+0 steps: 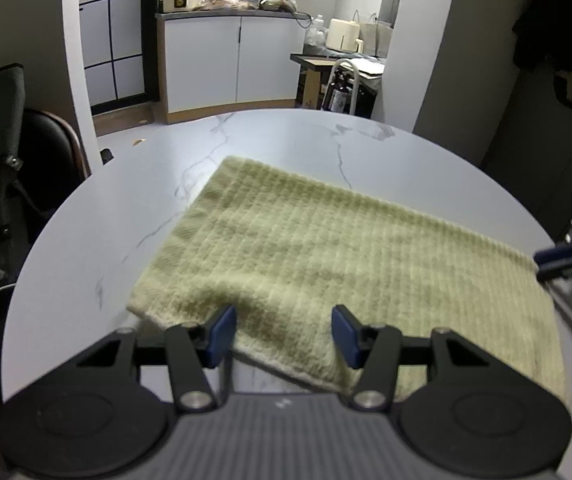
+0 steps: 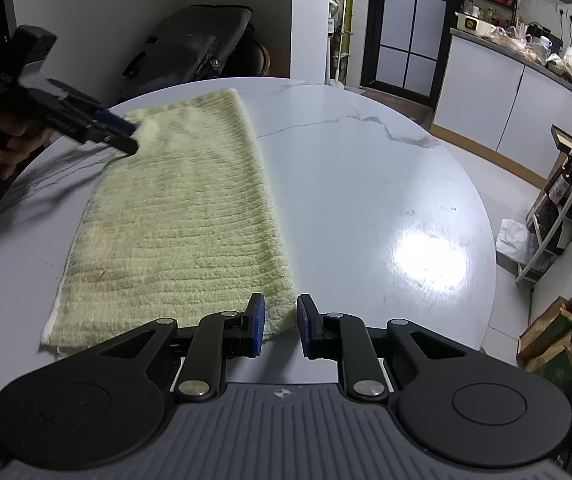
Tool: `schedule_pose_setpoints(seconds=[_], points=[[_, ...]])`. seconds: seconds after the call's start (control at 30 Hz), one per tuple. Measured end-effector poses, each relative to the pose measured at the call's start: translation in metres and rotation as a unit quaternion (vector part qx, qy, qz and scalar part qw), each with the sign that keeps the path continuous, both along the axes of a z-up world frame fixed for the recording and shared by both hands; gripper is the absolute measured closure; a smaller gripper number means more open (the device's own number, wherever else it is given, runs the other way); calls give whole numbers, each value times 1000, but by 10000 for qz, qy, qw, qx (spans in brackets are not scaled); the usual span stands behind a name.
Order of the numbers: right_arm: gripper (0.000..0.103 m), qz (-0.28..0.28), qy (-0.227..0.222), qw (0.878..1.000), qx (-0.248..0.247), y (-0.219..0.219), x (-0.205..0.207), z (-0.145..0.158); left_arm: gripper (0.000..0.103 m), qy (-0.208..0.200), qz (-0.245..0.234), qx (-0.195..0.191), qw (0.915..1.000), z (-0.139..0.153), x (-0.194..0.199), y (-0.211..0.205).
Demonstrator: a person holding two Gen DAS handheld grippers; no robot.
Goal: Fold towel
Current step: 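Straighten the half-folded towel on the table with both grippers, then move both grippers to the short end edge of the folded towel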
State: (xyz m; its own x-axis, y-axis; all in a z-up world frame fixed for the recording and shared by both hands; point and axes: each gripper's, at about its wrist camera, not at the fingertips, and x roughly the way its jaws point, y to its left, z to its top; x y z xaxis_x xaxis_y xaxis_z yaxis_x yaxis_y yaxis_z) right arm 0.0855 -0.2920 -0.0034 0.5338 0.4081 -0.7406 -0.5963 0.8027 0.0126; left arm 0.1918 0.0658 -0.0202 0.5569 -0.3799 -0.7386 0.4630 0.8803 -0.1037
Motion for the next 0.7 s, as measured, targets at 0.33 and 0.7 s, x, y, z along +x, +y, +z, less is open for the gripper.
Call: schedule_pose_setpoints(seconds=[0.33, 0.7], points=[[83, 41, 46, 10000, 19, 2, -12, 1, 47, -79, 37, 29, 10000, 3, -8, 6], [83, 199, 38, 9996, 187, 14, -38, -1, 47, -87, -41, 13, 10000, 11, -55, 8]])
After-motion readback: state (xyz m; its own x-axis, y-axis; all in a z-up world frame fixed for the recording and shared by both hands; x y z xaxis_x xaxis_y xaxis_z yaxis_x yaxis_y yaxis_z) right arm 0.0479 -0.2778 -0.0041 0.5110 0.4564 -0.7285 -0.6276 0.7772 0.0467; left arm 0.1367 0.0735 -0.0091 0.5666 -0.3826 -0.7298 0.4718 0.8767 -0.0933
